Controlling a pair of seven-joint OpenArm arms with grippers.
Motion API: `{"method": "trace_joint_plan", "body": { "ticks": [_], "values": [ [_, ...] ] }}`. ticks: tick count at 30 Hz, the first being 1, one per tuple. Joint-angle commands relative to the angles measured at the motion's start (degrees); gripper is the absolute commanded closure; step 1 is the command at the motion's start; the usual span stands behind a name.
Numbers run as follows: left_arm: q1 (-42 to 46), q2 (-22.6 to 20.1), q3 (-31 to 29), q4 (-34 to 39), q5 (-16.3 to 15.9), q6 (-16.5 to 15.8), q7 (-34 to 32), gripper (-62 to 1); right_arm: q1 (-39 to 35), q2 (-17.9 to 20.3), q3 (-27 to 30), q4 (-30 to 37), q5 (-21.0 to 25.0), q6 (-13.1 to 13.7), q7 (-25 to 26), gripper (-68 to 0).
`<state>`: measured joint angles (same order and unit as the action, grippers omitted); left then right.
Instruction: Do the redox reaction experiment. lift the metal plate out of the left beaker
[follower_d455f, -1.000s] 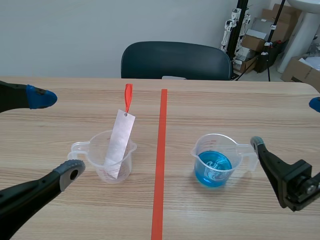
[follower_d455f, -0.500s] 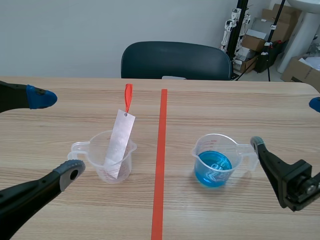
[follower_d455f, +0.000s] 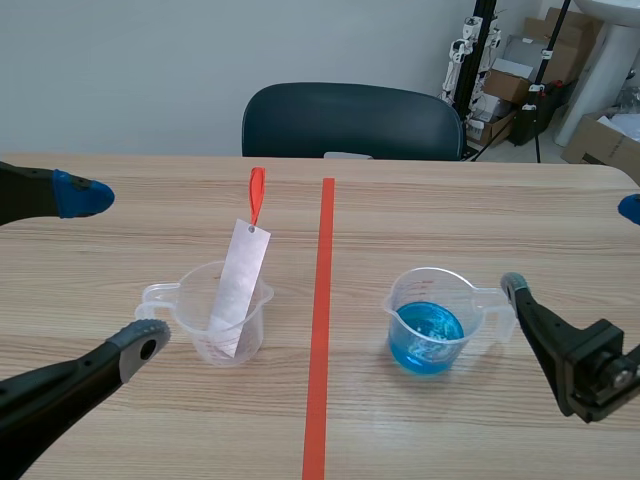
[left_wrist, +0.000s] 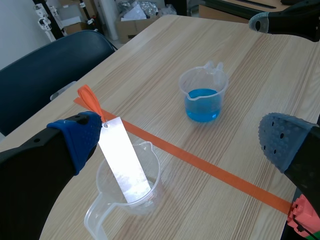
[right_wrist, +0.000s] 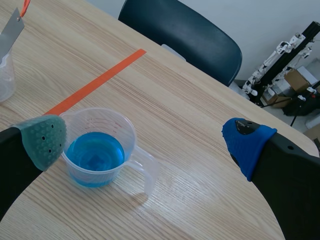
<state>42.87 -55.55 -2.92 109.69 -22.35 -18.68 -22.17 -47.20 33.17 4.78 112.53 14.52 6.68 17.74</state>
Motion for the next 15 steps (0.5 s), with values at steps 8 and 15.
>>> {"method": "trace_joint_plan", "body": {
  "ticks": [8,15],
  "values": [
    [-0.2,0.3,-0.1,0.7,-0.5,0.0,-0.7,-62.3,0.5,0.6,0.0,1.2,0.4,-0.2,0.6,-67.9],
    [0.0,0.3,-0.1,0.7,-0.5,0.0,-0.2,-62.3,0.7,0.6,0.0,1.2,0.4,-0.2,0.6,-67.9]
  ]
}}
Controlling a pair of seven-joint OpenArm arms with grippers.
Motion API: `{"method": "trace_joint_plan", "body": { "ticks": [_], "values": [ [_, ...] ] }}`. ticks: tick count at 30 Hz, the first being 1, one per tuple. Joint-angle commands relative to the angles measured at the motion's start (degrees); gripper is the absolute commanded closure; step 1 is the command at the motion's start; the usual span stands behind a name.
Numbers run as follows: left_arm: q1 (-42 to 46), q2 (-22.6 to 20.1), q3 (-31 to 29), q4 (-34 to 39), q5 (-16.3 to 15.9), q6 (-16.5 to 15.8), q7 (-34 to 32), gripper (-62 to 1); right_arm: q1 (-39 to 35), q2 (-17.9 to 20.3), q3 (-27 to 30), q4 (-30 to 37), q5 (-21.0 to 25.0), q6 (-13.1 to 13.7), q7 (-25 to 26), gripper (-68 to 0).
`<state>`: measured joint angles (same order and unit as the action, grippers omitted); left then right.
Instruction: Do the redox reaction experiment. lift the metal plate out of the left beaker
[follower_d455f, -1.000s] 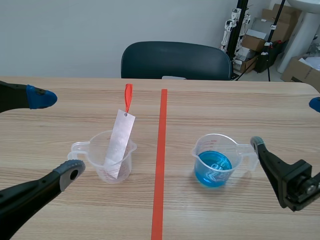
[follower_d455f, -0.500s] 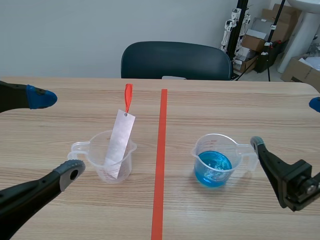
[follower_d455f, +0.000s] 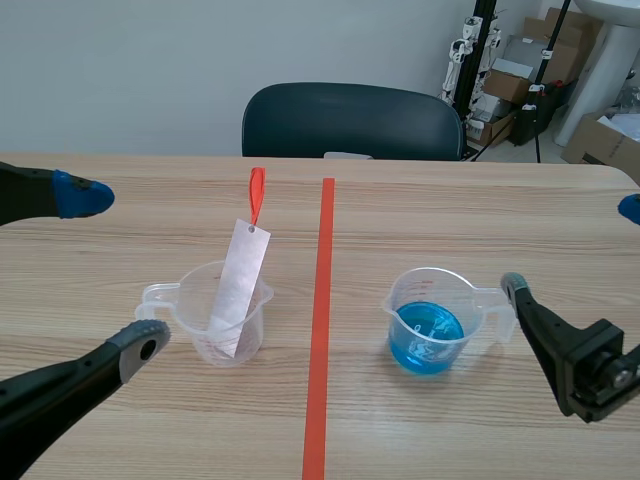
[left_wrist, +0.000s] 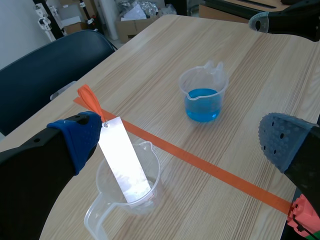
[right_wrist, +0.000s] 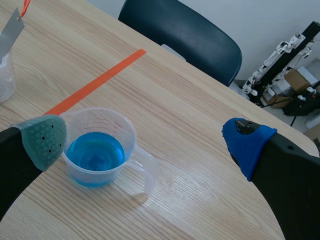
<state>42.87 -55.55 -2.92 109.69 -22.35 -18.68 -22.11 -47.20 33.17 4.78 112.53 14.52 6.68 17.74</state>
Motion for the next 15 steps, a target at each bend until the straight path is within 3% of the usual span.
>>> {"method": "trace_joint_plan", "body": {
  "ticks": [1,15],
  "values": [
    [0.3,0.3,-0.1,0.7,-0.5,0.0,-0.1,-62.3,0.7,0.6,0.0,1.2,0.4,-0.2,0.6,-67.9],
    [9.2,0.3,-1.4,0.7,-0.5,1.6,0.9,-62.3,2.2,1.0,0.0,1.2,0.5,0.9,0.4,-67.9]
  ]
}}
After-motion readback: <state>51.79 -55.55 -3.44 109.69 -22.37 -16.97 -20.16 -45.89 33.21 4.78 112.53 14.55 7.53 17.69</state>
